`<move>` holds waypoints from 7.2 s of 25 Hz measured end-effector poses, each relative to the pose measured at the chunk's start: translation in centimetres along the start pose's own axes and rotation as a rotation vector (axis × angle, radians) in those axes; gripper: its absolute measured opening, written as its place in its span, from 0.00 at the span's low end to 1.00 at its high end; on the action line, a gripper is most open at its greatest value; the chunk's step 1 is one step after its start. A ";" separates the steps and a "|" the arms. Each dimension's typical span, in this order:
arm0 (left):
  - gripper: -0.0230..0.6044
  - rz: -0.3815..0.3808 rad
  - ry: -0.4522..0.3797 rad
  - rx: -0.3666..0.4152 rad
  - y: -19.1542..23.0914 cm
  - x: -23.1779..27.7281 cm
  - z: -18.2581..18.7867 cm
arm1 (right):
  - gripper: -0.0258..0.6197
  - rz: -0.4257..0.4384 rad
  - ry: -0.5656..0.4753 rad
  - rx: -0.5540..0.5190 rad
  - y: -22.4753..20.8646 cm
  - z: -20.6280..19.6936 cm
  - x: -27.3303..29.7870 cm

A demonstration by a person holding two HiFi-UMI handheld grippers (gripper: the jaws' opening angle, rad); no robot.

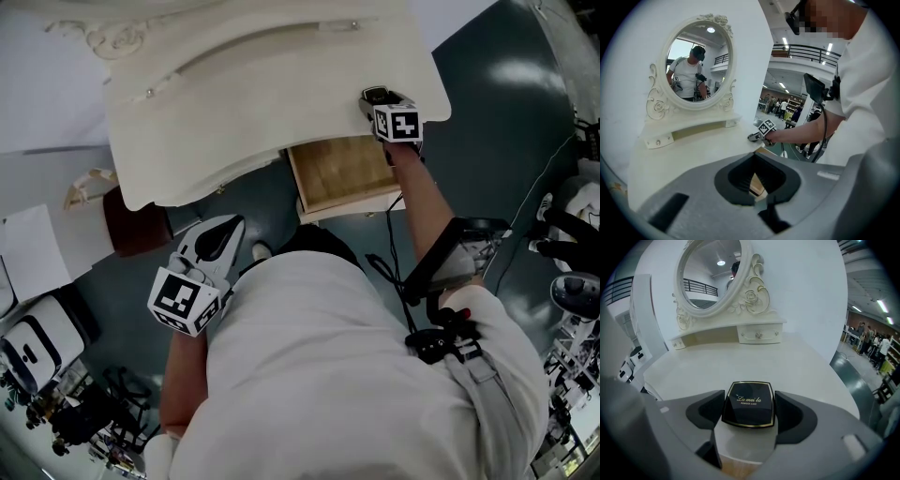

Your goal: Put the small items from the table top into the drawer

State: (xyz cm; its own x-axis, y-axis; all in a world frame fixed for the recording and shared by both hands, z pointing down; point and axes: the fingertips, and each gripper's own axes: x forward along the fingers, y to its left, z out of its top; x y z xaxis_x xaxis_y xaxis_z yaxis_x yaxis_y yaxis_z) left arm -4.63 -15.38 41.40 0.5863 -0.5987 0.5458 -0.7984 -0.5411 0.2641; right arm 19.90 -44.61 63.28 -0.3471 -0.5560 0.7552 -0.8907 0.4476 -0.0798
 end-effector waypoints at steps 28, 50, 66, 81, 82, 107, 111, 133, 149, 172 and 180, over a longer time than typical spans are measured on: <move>0.04 -0.112 -0.043 0.068 -0.7 -9.0 -5.2 | 0.56 -0.049 0.013 0.067 9.1 -8.7 -8.8; 0.04 0.021 -0.029 -0.036 1.6 -12.7 -8.0 | 0.56 0.051 0.190 -0.042 17.0 -12.4 0.2; 0.04 0.117 0.013 -0.115 2.6 -10.4 -7.1 | 0.56 0.060 0.230 -0.039 17.2 -12.9 6.6; 0.04 0.123 0.044 -0.117 2.7 -8.2 -5.9 | 0.56 0.046 0.213 0.014 16.3 -13.5 8.0; 0.04 0.121 0.045 -0.114 2.6 -8.2 -5.8 | 0.56 0.048 0.211 0.015 16.3 -13.6 7.9; 0.04 -0.012 -0.039 -0.014 2.3 -12.6 -6.9 | 0.32 0.013 0.182 -0.028 17.7 -13.4 0.6; 0.04 -0.041 -0.061 0.001 1.9 -14.1 -7.7 | 0.16 -0.017 0.150 -0.047 18.5 -13.2 -2.2; 0.04 -0.157 -0.123 0.067 -0.7 -24.4 -15.2 | 0.04 0.070 0.069 -0.071 33.6 -19.2 -18.9; 0.04 -0.182 -0.120 0.075 -1.5 -24.7 -18.4 | 0.04 0.177 -0.025 -0.190 41.5 -19.9 -24.7; 0.04 -0.156 -0.115 0.053 -1.6 -25.1 -20.1 | 0.04 0.253 -0.080 -0.291 45.4 -18.7 -25.7; 0.04 -0.163 -0.102 0.047 -1.8 -24.8 -20.3 | 0.04 0.255 -0.080 -0.311 45.6 -18.8 -25.8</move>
State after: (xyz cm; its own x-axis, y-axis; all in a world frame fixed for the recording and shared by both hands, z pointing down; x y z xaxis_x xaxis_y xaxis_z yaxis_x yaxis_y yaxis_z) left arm -20.55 12.43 43.52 0.7199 -0.5561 0.4152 -0.6860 -0.6612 0.3038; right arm -6.25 3.31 52.35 -0.5781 -0.4472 0.6825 -0.6461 0.7617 -0.0482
